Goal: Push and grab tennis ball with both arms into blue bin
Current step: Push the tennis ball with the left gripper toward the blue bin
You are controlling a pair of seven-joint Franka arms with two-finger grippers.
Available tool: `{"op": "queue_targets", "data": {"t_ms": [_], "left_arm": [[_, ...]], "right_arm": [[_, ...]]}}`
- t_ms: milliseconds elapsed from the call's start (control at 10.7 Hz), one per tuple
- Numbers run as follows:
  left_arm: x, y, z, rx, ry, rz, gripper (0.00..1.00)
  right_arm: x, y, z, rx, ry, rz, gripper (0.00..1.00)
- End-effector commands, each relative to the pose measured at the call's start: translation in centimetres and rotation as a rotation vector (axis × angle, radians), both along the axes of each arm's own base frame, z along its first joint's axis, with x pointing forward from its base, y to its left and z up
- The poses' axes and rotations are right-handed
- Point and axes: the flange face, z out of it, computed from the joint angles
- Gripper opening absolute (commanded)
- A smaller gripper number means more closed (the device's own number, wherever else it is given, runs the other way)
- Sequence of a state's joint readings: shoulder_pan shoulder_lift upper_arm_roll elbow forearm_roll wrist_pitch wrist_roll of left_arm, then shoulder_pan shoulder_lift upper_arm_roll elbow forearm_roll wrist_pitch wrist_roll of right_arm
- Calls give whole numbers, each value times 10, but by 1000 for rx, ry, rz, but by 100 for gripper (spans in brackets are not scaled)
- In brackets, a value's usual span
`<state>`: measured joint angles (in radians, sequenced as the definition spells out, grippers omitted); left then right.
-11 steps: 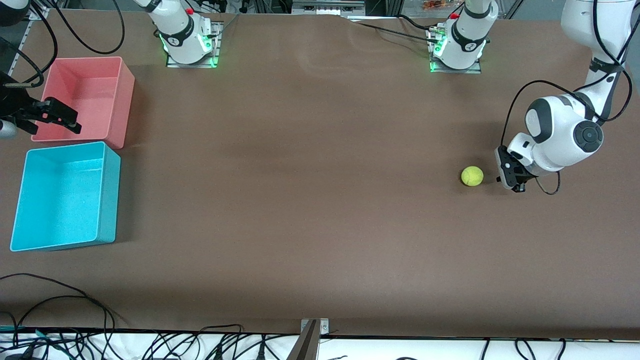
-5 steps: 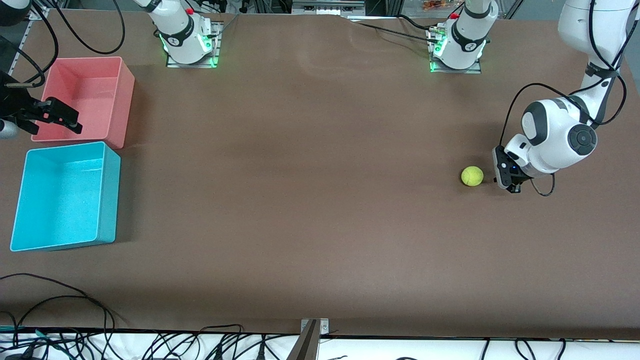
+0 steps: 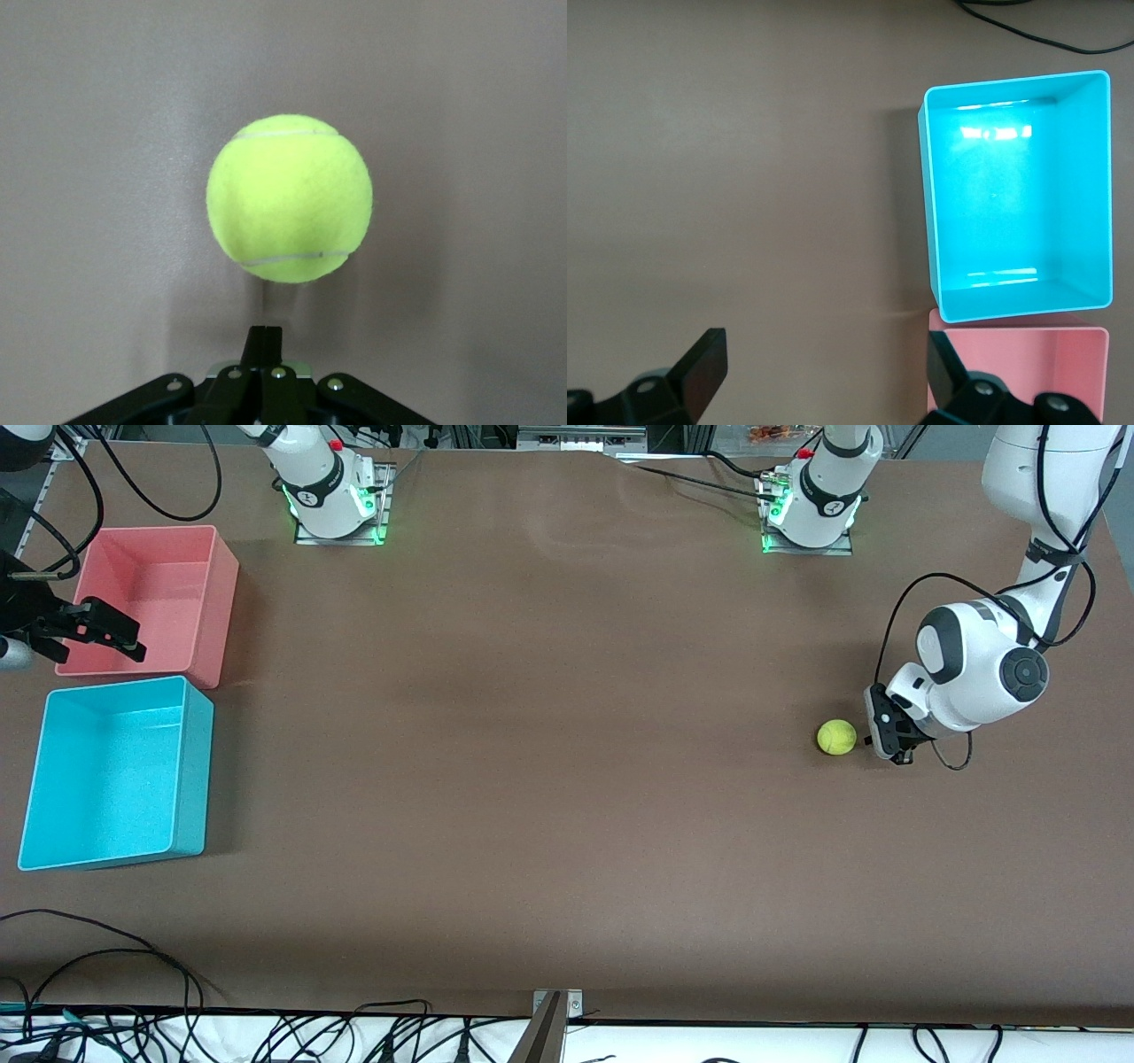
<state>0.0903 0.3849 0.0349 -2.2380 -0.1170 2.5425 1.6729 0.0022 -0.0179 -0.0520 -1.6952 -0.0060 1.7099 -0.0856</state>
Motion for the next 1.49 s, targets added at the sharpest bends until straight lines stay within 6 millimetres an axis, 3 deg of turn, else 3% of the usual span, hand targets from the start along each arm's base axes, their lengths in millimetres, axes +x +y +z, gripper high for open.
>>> {"op": "queue_targets", "data": {"t_ms": [0, 187, 280, 560, 653, 840, 1026, 1119, 1213, 1306, 1399], "left_arm": [[-2, -13, 1, -13, -12, 3, 0], [0, -40, 0, -8, -2, 44, 0], [0, -64, -3, -3, 7, 89, 0], [0, -184, -6, -25, 0, 275, 0], [9, -197, 3, -28, -19, 304, 0], [13, -187, 8, -28, -26, 322, 0], [20, -155, 20, -27, -32, 378, 5], [23, -142, 32, -29, -48, 400, 41], [24, -127, 43, -22, -49, 422, 99], [24, -112, 54, -13, -43, 443, 100], [24, -112, 66, -14, -47, 445, 100]], "right_arm": [[-4, 1, 3, 16, -2, 1, 100], [-4, 1, 3, 16, 0, 2, 100], [-4, 1, 3, 16, 0, 5, 100], [-4, 0, 3, 15, 0, 12, 100], [-5, -1, 3, 16, 7, 9, 100], [-6, -1, 3, 16, 9, 10, 100], [-6, -1, 4, 16, 7, 4, 100], [-5, 0, 3, 17, 7, 4, 100], [-5, 2, 3, 17, 6, 2, 100], [-4, 3, 2, 17, 4, 2, 100], [-4, 4, 1, 17, 4, 4, 100]]}}
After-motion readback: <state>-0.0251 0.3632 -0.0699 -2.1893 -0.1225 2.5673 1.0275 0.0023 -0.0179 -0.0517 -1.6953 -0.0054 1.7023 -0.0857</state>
